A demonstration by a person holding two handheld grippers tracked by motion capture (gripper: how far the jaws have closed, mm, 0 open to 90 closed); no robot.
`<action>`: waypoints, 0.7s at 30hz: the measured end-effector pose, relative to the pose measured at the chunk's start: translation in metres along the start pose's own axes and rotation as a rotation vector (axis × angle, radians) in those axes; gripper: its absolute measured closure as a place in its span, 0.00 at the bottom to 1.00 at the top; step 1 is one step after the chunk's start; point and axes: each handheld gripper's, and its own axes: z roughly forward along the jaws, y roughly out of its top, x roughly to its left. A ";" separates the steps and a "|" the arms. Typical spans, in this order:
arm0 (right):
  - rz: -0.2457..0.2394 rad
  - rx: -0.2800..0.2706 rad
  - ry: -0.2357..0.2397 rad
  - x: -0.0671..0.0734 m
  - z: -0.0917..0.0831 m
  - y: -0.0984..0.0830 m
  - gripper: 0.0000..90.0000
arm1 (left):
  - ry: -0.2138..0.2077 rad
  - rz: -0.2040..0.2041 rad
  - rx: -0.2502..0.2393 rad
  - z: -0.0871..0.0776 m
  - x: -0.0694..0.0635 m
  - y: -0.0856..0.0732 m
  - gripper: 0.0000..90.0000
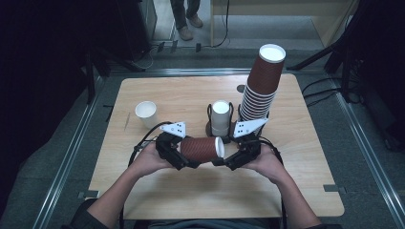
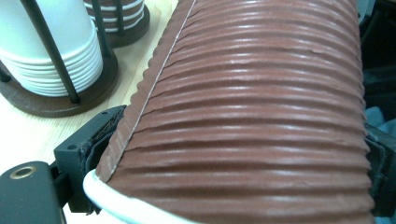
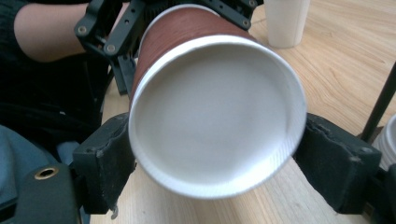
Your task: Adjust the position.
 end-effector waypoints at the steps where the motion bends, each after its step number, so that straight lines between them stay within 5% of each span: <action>1: -0.005 0.005 -0.001 0.000 0.000 0.000 0.18 | -0.002 -0.002 0.002 0.000 0.000 0.000 0.08; 10: -0.025 0.042 -0.022 -0.001 -0.004 -0.004 0.18 | -0.004 -0.012 0.022 -0.006 0.003 -0.001 0.08; 21: -0.045 0.114 -0.069 -0.001 -0.005 -0.009 0.19 | 0.036 -0.008 0.144 -0.007 0.007 0.002 0.08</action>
